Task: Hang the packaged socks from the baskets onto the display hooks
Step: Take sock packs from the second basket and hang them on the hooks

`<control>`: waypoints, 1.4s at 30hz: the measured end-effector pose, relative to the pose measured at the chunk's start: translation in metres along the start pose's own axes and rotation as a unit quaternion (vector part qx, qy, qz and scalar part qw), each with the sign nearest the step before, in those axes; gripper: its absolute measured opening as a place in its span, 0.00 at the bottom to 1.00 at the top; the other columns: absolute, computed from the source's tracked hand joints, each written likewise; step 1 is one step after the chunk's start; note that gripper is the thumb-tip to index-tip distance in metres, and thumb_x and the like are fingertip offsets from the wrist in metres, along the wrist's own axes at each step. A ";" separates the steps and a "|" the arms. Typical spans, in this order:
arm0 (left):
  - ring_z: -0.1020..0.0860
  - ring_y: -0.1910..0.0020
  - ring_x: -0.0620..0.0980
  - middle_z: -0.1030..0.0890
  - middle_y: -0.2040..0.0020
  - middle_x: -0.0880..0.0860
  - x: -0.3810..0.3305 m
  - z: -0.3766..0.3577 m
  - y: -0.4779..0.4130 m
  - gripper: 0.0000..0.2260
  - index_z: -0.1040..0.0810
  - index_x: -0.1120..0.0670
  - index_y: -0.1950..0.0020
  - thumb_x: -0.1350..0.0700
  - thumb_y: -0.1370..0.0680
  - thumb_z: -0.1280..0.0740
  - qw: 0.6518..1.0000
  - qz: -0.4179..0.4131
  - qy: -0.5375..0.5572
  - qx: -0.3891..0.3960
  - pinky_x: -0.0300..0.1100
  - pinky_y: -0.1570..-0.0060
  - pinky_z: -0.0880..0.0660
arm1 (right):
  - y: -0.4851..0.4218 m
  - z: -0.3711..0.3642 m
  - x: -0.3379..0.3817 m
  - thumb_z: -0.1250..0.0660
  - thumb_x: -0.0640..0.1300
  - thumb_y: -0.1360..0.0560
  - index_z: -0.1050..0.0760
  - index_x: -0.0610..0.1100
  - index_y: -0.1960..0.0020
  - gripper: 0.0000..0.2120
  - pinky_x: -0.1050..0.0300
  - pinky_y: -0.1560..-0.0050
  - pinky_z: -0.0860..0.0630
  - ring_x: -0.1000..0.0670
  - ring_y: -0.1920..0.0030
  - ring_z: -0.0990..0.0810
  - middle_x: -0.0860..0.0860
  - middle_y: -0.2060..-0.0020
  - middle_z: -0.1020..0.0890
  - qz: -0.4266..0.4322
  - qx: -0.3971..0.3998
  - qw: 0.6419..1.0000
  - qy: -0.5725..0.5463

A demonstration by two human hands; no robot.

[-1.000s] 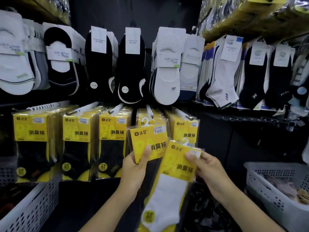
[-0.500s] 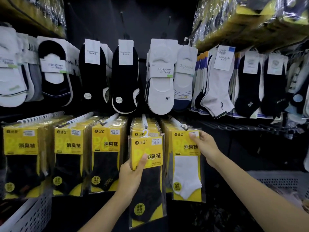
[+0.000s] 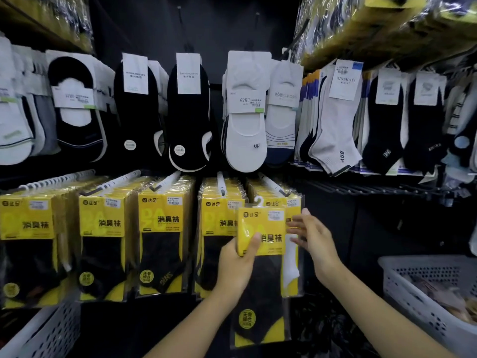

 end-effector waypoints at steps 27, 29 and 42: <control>0.43 0.26 0.42 0.41 0.24 0.43 0.018 -0.049 -0.017 0.27 0.45 0.41 0.24 0.43 0.22 0.40 0.998 -0.023 -0.007 -0.056 0.45 0.27 0.41 | -0.050 0.006 -0.009 0.29 0.49 0.27 0.30 0.44 0.37 0.23 0.57 0.42 0.25 0.50 0.38 0.25 0.49 0.39 0.24 0.076 -0.053 0.994 0.063; 0.43 0.26 0.40 0.41 0.24 0.42 0.016 -0.047 -0.025 0.28 0.45 0.41 0.25 0.40 0.23 0.42 0.999 -0.028 -0.002 -0.041 0.43 0.28 0.42 | -0.054 0.007 -0.014 0.29 0.56 0.30 0.35 0.46 0.29 0.34 0.48 0.33 0.30 0.50 0.32 0.30 0.50 0.32 0.29 0.040 -0.013 0.998 0.039; 0.46 0.25 0.42 0.50 0.22 0.41 0.017 -0.053 -0.062 0.34 0.61 0.38 0.25 0.34 0.26 0.48 0.995 0.027 0.000 0.095 0.39 0.32 0.45 | -0.062 -0.003 -0.025 0.35 0.62 0.31 0.27 0.55 0.37 0.24 0.56 0.46 0.24 0.55 0.45 0.18 0.54 0.44 0.17 0.026 0.152 0.988 -0.021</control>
Point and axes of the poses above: each hand's wrist, its own y-axis away from the middle knuckle, its own z-axis out of the back of the hand, x = y × z, the point moved 2 cm from there along -y, towards the middle knuckle
